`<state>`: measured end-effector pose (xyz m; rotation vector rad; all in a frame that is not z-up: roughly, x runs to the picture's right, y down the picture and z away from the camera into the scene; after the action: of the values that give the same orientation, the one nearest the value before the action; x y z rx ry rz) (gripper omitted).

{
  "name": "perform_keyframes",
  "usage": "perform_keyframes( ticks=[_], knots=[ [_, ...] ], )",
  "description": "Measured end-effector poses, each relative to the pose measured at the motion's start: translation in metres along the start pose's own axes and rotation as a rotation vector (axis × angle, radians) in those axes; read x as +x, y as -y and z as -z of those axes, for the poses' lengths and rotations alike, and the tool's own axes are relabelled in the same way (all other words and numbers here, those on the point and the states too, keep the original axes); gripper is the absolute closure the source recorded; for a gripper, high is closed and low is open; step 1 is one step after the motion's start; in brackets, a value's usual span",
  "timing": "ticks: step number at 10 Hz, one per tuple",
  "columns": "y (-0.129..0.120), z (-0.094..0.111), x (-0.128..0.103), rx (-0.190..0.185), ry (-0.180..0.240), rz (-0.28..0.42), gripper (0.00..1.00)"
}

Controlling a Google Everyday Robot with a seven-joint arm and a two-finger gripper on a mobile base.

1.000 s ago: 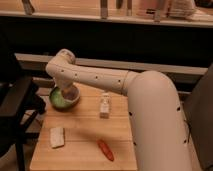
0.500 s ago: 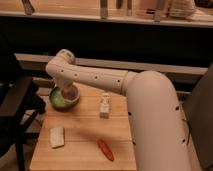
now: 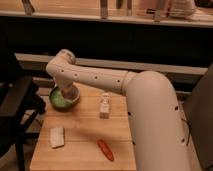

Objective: Place the ceramic cup in the ceramic bowl

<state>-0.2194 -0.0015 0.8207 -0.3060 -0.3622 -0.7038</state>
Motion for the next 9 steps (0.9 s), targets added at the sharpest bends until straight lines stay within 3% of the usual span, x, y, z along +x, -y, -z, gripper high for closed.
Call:
perform_keyframes(
  ticks=[4,9],
  knots=[
    [0.0004,-0.0010,0.0013,0.002,-0.001,-0.007,0.84],
    [0.0009,-0.0013,0.0034,0.005,-0.001,-0.013,0.84]
  ],
)
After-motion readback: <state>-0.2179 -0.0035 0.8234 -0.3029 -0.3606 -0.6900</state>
